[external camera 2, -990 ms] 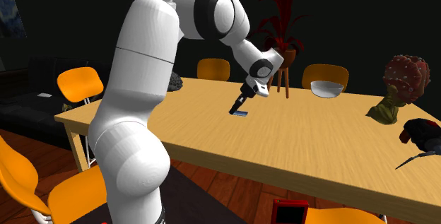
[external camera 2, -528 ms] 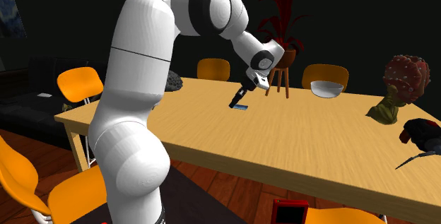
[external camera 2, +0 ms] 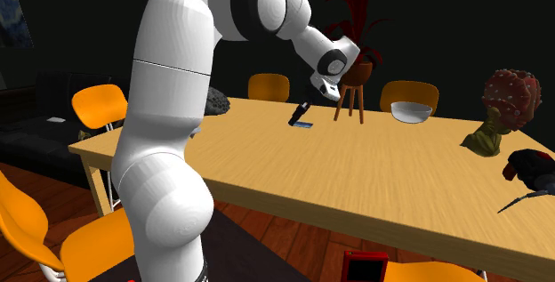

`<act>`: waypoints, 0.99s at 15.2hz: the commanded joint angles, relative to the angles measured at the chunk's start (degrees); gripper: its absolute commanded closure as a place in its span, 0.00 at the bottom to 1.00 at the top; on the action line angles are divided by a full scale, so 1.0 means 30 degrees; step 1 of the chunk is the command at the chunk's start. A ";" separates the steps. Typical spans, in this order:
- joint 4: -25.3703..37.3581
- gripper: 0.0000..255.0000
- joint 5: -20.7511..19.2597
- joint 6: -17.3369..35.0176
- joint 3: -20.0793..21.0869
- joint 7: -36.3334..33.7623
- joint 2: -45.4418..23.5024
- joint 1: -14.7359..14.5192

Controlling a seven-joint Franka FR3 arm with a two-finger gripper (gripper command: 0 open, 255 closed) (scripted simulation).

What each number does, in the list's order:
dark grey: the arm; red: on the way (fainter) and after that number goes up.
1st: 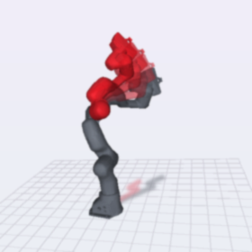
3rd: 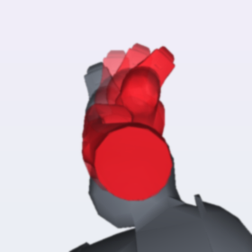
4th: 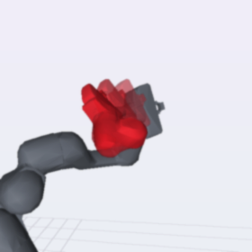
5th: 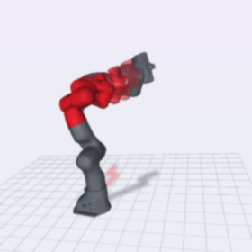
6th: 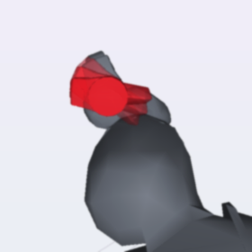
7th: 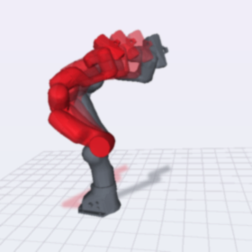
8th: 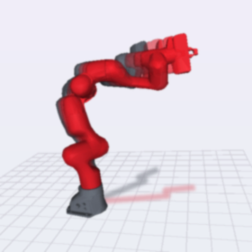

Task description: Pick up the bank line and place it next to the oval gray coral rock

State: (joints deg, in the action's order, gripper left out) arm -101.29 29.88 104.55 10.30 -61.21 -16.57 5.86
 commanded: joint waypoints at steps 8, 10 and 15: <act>0.1375 1.00 -0.0120 -0.1836 -0.0013 -0.0916 0.0661 0.0107; 0.1724 1.00 -0.0139 -0.2244 -0.0015 -0.1120 0.0767 0.0130; 0.2683 1.00 -0.0178 -0.3281 -0.0018 -0.1641 0.0967 0.0184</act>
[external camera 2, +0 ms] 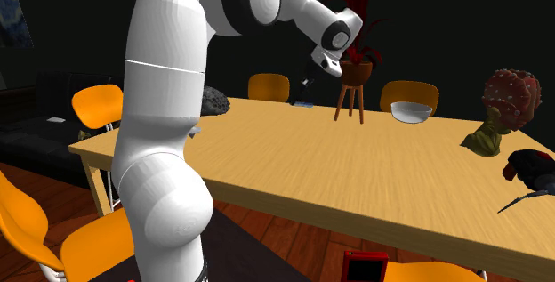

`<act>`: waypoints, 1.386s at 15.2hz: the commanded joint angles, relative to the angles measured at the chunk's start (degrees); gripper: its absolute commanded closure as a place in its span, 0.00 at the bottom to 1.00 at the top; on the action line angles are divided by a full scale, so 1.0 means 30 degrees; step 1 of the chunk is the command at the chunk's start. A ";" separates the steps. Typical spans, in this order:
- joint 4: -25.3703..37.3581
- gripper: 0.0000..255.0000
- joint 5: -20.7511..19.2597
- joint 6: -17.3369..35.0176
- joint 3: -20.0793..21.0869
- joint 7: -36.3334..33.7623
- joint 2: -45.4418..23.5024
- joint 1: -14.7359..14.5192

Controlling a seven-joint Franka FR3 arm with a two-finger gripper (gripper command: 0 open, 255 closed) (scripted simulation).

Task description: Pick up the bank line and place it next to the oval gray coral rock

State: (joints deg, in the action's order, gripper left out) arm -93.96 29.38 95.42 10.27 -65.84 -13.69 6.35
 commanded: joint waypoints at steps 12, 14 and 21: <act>0.2937 1.00 -0.0048 -0.2698 0.0001 -0.1369 0.0072 0.0129; 0.2393 1.00 0.0086 -0.2088 0.0332 -0.1978 0.0410 -0.0373; 0.1342 1.00 0.0392 -0.0055 0.1559 -0.4281 0.0955 -0.2181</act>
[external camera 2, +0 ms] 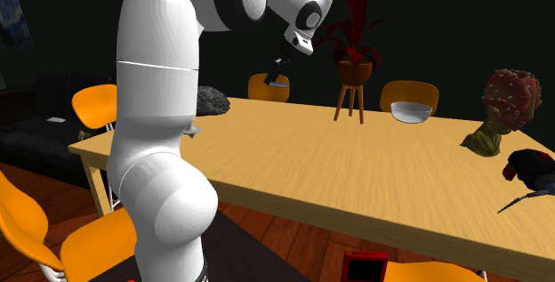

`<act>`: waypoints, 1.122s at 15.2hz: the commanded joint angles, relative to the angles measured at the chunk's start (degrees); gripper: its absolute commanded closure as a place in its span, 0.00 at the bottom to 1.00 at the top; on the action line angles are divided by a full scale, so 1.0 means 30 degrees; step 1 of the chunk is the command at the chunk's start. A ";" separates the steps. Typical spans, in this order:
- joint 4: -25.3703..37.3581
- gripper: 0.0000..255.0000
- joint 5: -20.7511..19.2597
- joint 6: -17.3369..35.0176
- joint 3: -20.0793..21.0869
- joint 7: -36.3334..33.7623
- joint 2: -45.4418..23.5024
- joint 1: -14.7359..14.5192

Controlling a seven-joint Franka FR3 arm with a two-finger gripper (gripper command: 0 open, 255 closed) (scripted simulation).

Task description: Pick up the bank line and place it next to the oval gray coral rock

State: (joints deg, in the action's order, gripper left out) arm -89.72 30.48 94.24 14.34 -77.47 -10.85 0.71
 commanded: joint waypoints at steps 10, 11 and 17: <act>0.0596 1.00 -0.0367 0.2947 0.1942 -0.4158 -0.0924 -0.3132; 0.0807 1.00 -0.0481 0.3177 0.2095 -0.4564 -0.1129 -0.3446; 0.2687 1.00 -0.1494 0.4336 0.2855 -0.7111 -0.2797 -0.5504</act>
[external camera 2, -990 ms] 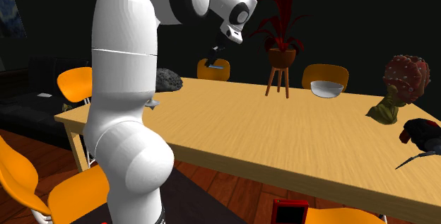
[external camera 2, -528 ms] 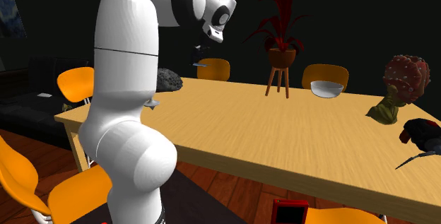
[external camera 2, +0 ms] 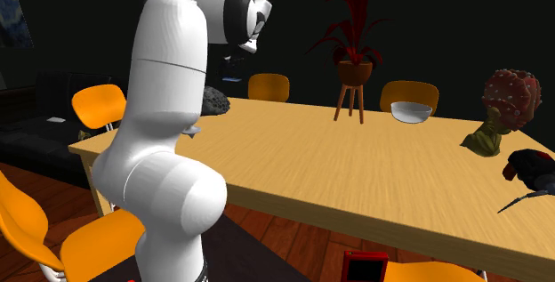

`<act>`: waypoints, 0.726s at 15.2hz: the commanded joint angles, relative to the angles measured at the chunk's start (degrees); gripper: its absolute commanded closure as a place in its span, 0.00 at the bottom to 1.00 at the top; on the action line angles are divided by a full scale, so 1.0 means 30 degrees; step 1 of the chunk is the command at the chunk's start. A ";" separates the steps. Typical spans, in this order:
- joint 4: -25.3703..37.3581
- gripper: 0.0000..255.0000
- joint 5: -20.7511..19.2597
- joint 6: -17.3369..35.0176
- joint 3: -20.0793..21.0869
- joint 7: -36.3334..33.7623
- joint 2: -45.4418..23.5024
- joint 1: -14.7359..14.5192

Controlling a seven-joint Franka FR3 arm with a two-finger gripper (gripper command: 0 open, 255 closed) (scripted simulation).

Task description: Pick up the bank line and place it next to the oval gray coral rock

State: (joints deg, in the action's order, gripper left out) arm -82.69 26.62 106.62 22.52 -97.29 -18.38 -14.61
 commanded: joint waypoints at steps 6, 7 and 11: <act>0.3400 1.00 -0.1679 0.0744 0.0497 -0.3098 -0.2659 -0.2772; 0.3108 1.00 -0.1626 0.0977 0.0489 -0.2975 -0.2627 -0.2753; 0.2027 1.00 -0.1450 0.1888 0.0499 -0.2503 -0.2567 -0.2667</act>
State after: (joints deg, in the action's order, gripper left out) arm -75.75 22.13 111.53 24.00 -105.11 -26.17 -22.65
